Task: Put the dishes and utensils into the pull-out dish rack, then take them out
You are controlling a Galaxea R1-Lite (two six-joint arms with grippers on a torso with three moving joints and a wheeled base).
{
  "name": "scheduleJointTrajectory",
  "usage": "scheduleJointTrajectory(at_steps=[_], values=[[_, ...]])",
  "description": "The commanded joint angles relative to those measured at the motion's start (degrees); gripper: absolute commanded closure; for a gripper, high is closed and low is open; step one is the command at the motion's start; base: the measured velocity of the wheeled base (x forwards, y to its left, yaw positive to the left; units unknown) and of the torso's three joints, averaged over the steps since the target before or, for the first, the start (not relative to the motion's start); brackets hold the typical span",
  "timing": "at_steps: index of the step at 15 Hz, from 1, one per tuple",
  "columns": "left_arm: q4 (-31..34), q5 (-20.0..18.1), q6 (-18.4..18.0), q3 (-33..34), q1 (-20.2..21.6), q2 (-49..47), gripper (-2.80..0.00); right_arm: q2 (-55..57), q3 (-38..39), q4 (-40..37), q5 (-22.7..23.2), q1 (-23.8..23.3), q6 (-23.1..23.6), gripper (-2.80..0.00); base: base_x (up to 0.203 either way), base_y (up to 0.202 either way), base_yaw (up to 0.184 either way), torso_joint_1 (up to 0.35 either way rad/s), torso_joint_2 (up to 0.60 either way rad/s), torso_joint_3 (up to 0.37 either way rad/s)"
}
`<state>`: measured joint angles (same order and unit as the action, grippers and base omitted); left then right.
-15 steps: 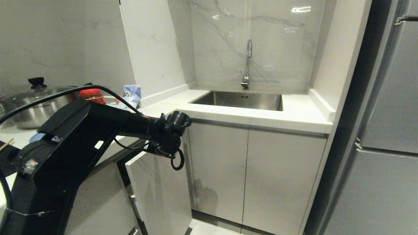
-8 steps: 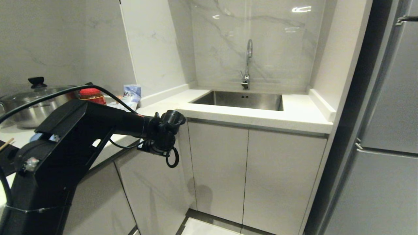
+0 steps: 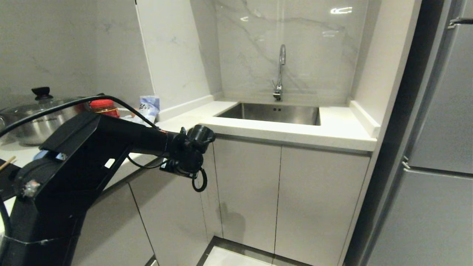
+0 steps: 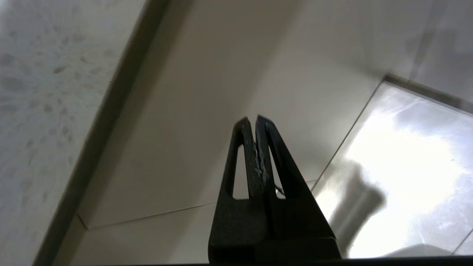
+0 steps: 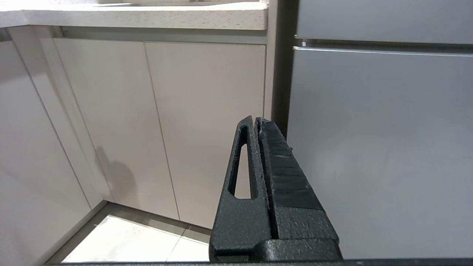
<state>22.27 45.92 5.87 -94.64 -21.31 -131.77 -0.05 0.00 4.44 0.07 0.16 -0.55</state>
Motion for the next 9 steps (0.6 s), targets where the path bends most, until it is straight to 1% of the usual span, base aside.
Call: scheduleJointTrajectory(at_steps=[1,3,4,7,9], values=[[0.0,0.0,0.1,0.7,-1.1,4.2,0.0,0.0,1.5,0.0,0.0,0.0,0.0,0.0,0.0,0.0,0.0,0.0,0.0,0.0],[0.0,-1.1,0.6,1.5,-1.9,9.7,0.0,0.0,1.5,0.0,0.0,0.0,0.0,0.0,0.0,0.0,0.0,0.0,0.0,0.0],[0.0,-2.4,1.0,2.0,-2.4,13.5,0.0,0.0,1.5,0.0,0.0,0.0,0.0,0.0,0.0,0.0,0.0,0.0,0.0,0.0],[0.1,-6.4,1.8,4.3,-3.5,27.1,0.0,0.0,1.5,0.0,0.0,0.0,0.0,0.0,0.0,0.0,0.0,0.0,0.0,0.0],[0.2,-10.4,1.3,6.7,-3.8,37.5,0.0,0.0,1.5,0.0,0.0,0.0,0.0,0.0,0.0,0.0,0.0,0.0,0.0,0.0]])
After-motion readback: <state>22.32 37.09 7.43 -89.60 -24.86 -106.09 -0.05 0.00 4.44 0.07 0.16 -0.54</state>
